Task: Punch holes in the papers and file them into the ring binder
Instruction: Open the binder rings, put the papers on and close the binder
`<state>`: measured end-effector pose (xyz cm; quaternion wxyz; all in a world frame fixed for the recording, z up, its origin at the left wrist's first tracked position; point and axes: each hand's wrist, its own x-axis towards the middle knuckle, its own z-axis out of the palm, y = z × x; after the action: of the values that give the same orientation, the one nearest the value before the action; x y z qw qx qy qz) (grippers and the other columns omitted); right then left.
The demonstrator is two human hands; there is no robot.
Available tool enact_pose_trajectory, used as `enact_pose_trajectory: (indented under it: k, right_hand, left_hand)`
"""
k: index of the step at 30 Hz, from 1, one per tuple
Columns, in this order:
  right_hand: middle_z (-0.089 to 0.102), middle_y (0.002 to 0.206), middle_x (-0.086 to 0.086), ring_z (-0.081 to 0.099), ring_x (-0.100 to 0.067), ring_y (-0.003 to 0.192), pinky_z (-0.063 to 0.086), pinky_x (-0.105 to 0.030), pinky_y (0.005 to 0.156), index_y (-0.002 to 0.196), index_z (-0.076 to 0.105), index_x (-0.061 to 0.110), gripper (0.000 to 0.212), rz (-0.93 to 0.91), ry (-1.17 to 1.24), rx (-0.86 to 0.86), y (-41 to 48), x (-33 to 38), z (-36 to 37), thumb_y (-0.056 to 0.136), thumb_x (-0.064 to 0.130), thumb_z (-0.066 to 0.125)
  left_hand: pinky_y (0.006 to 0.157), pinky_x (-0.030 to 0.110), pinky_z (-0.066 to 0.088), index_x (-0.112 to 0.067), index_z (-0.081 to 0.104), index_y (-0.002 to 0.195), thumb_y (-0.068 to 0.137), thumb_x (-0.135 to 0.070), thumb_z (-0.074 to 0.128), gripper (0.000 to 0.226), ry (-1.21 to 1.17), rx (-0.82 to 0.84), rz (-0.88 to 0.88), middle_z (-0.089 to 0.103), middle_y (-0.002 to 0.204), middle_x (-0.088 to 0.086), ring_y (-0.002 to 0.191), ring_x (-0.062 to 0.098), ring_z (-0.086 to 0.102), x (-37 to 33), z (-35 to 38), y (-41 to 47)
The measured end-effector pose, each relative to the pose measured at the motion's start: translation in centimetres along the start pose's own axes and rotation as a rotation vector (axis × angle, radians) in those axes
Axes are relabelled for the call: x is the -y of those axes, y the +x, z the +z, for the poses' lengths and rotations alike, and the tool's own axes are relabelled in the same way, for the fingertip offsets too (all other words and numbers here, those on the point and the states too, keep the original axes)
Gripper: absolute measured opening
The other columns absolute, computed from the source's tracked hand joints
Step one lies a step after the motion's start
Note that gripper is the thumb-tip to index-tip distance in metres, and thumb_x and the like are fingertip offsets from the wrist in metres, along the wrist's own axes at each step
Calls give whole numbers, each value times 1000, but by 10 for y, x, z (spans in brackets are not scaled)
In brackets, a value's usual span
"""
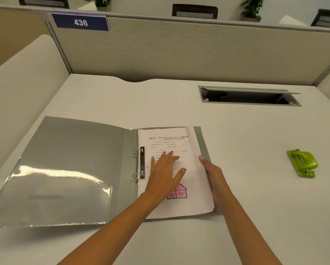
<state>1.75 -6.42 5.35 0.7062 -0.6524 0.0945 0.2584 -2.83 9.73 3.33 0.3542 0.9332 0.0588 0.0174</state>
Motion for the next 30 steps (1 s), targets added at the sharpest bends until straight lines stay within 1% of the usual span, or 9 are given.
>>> enact_pose_trajectory:
  k: [2, 5, 10, 15, 18, 21, 25, 27, 30]
  right_hand:
    - [73, 106, -6, 71, -25, 91, 56, -44, 87, 112, 66, 14, 34, -35, -257, -117, 5, 0, -6, 82, 30, 70]
    - [72, 103, -6, 69, -24, 91, 56, -44, 87, 114, 66, 10, 41, -14, -379, -226, 8, -4, -17, 76, 19, 77]
    - [74, 93, -5, 69, -22, 86, 56, -44, 87, 103, 71, 13, 33, -48, -435, -330, 3, -6, -26, 72, 18, 81]
    - [73, 77, 0, 67, -13, 77, 57, -39, 83, 94, 72, 16, 21, -126, -450, -473, -2, -10, -21, 74, 16, 78]
    - [71, 96, -5, 63, -14, 80, 51, -23, 76, 102, 68, 13, 22, -230, -527, -558, -7, -11, -13, 81, 7, 68]
    - [58, 115, -4, 52, -19, 103, 35, -16, 83, 116, 59, 13, 30, -474, -789, -616, -19, -13, 11, 86, 8, 60]
    - [48, 126, 1, 39, -5, 119, 24, -3, 98, 124, 52, 19, 34, -745, -842, -437, -41, -17, 62, 90, 15, 55]
    - [44, 139, 1, 31, -9, 135, 21, -11, 110, 131, 48, 17, 39, -800, -899, -313, -44, -27, 84, 93, 22, 50]
    - [26, 155, 5, 9, -9, 146, 12, -24, 118, 144, 35, 21, 50, -764, -987, -143, -37, -43, 107, 97, 37, 39]
  left_hand:
    - [116, 44, -12, -23, 38, 140, 92, -50, 34, 56, 161, -38, 43, 16, 159, -4, 148, 18, 3, 15, 4, -6]
    - [120, 45, -3, -22, 35, 144, 89, -55, 24, 65, 293, -89, 90, 18, 159, -1, 148, 22, 9, 29, 7, -12]
    - [117, 28, -7, -16, 21, 150, 95, -52, 27, 66, 199, -80, 45, 13, 160, -1, 148, 15, 5, 34, 7, -12]
    - [115, 23, -9, -14, 15, 151, 98, -45, 35, 64, 143, -85, 25, 10, 160, -2, 148, 12, 2, 28, 4, -14]
    - [116, 22, -5, -18, 20, 150, 99, -42, 35, 58, 62, -79, 27, 13, 159, -6, 147, 8, 4, 24, -1, -18]
    - [119, 27, 9, -26, 29, 146, 99, -37, 38, 49, -45, -111, 21, 20, 156, -12, 144, 4, 11, 20, -8, -29]
    - [116, 38, 28, -30, 33, 143, 98, -34, 43, 46, -81, -266, 36, 25, 150, -19, 143, 7, 22, 29, -21, -49]
    - [115, 39, 28, -24, 32, 144, 97, -29, 46, 49, -99, -388, -9, 25, 153, -13, 143, 7, 21, 34, -32, -60]
    - [115, 51, 27, -20, 34, 142, 94, -19, 52, 51, -87, -570, -153, 23, 156, -3, 145, 16, 17, 47, -56, -73]
